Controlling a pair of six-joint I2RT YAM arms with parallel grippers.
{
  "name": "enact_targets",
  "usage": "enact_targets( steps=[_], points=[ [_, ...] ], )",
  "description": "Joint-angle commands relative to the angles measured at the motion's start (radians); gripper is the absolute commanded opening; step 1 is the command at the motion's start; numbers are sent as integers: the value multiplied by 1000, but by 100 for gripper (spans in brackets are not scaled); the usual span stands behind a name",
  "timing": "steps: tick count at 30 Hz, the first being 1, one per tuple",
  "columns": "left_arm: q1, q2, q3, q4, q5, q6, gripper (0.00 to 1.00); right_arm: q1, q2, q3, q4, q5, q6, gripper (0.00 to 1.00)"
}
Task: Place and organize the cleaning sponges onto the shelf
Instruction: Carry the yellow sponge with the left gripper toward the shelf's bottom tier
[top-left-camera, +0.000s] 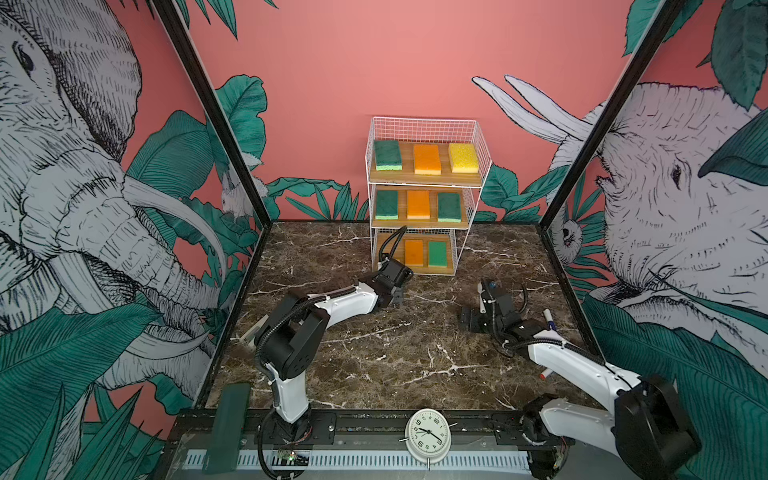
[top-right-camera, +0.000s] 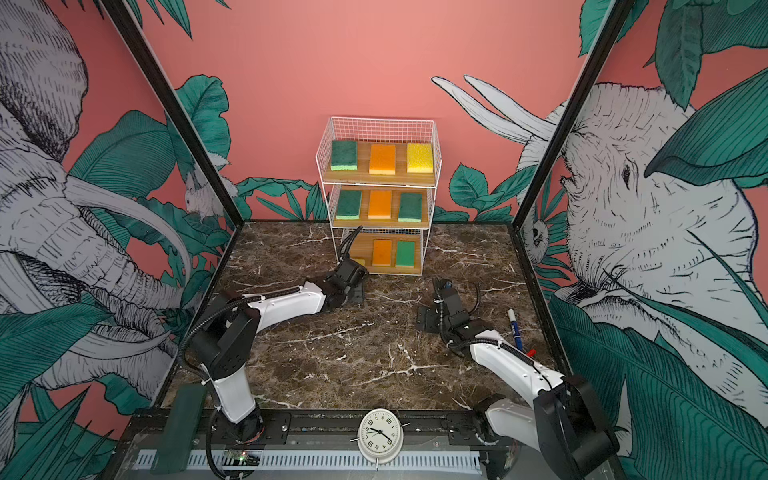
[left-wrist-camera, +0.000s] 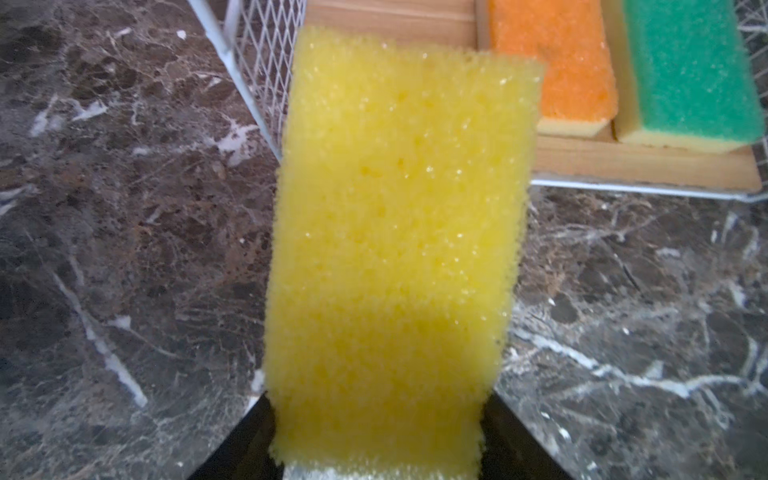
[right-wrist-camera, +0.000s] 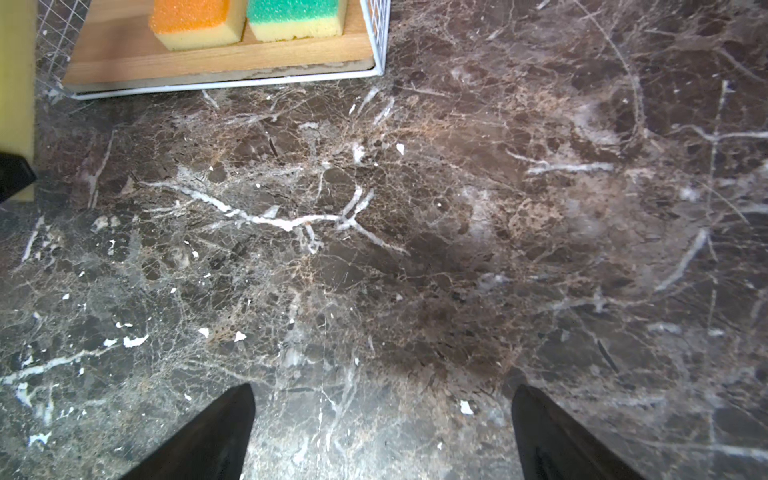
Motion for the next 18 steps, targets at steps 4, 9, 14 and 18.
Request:
enact_targets(
  steps=[4,9,14,18],
  points=[
    [5,59,45,149,-103,-11,64,-12,58,-10,106,-50,-18,99],
    [12,124,99,194,-134,-6,64,-15,86,-7,135,-78,-14,98],
    [19,158,138,205,-156,-20,65,-21,79,-11,144,-94,-11,98],
    [62,180,170,198,-160,-20,65,-26,72,-15,147,-101,-12,98]
  ],
)
